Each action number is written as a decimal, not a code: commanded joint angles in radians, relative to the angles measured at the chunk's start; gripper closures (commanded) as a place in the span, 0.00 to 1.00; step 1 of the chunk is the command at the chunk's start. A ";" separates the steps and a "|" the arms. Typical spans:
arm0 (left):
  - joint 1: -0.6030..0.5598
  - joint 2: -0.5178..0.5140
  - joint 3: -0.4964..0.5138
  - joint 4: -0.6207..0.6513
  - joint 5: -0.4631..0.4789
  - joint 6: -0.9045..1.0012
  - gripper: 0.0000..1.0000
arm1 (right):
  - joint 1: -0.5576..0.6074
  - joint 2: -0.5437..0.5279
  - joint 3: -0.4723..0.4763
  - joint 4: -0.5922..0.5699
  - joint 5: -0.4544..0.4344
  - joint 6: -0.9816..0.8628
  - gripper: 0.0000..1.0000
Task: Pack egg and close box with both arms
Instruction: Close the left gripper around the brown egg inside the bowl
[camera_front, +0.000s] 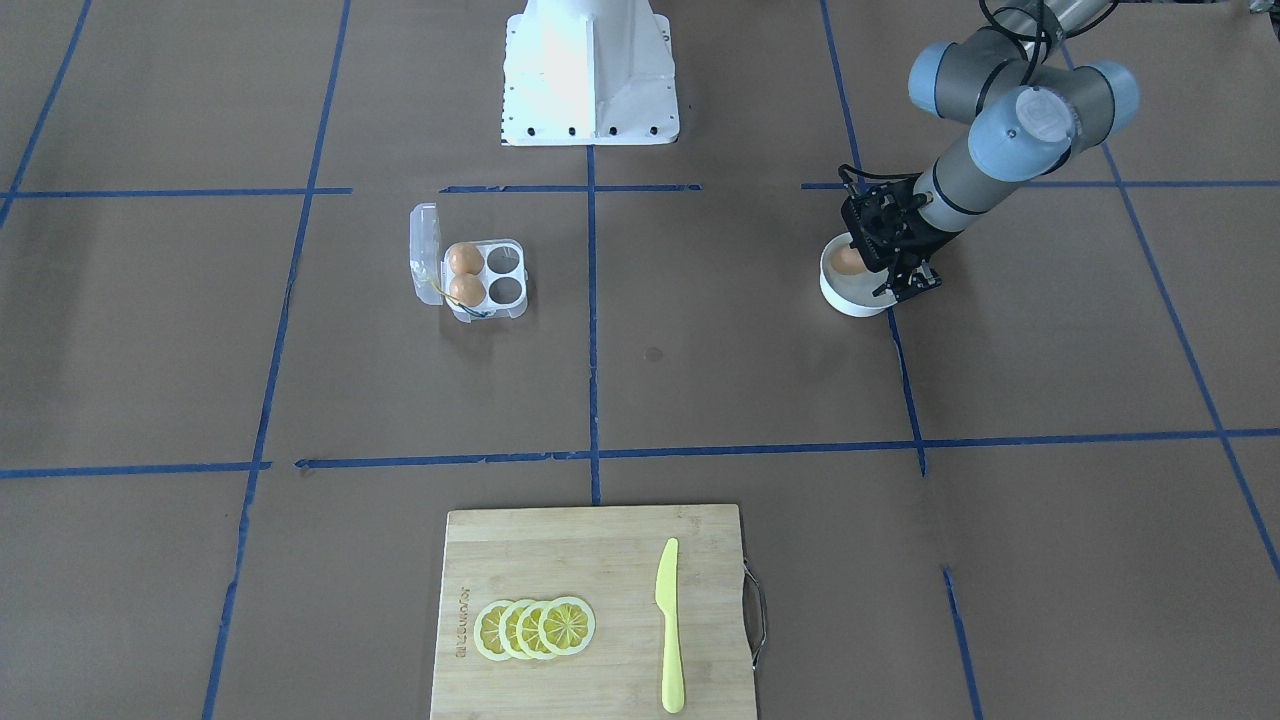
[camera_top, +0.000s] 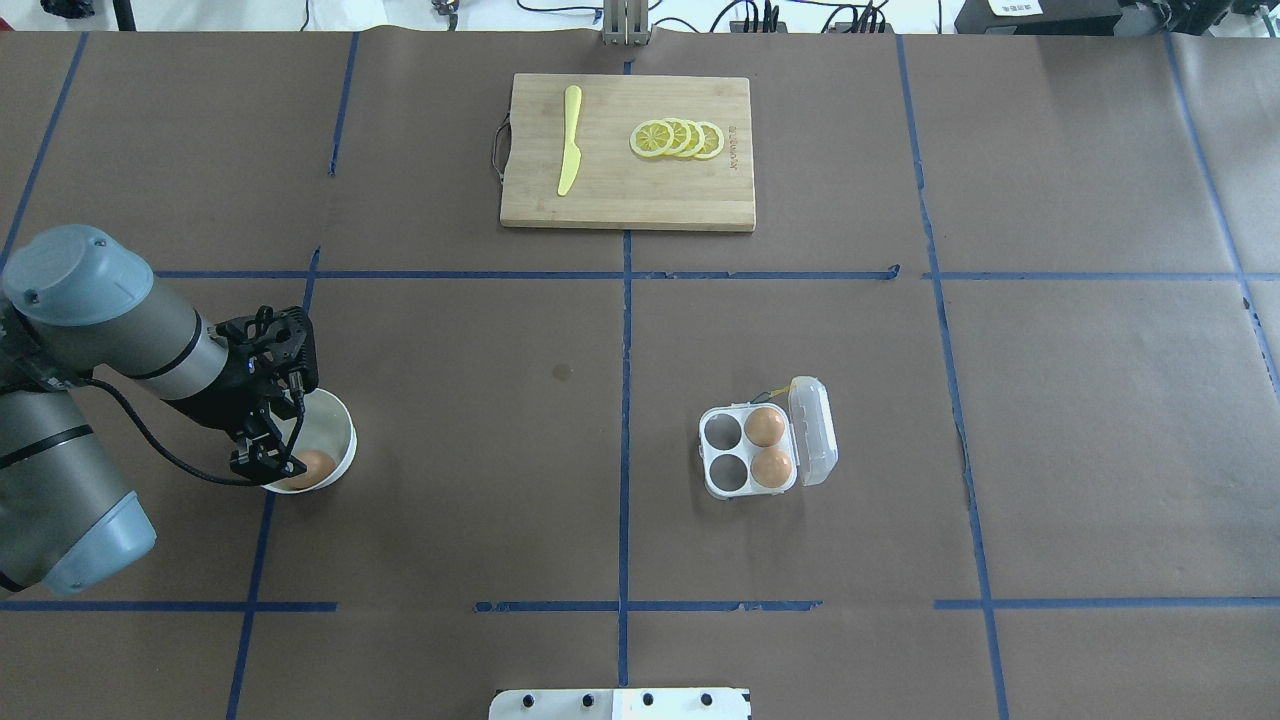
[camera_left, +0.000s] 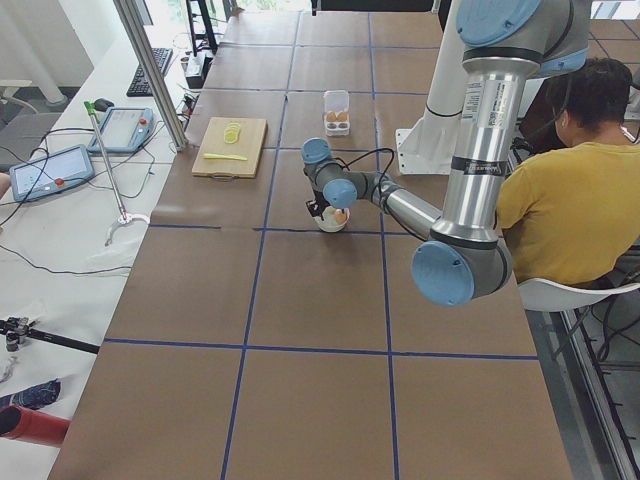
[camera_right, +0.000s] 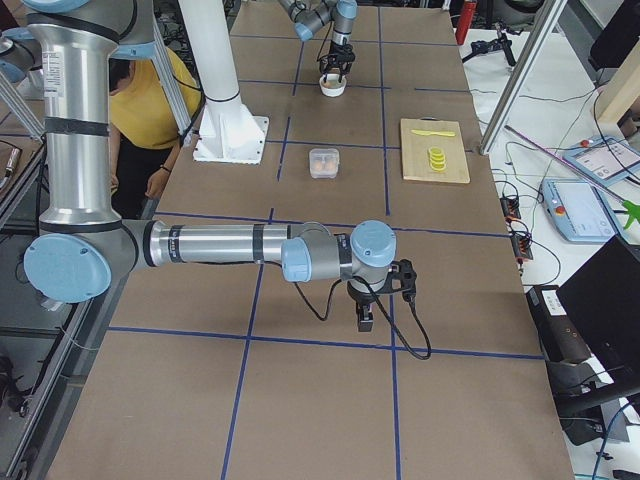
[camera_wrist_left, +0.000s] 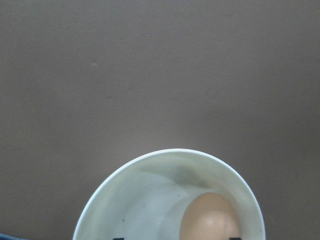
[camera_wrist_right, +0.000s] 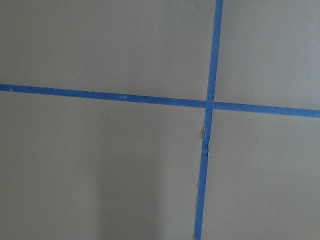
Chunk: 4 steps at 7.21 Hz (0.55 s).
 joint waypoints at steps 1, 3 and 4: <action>0.011 -0.001 0.001 0.000 0.000 -0.003 0.23 | 0.000 0.000 -0.001 -0.001 0.000 0.000 0.00; 0.019 0.000 0.002 0.000 0.000 -0.004 0.23 | 0.001 0.000 -0.001 0.000 0.000 0.000 0.00; 0.019 0.000 0.001 0.000 0.000 -0.004 0.23 | 0.000 0.000 -0.001 0.000 0.000 0.000 0.00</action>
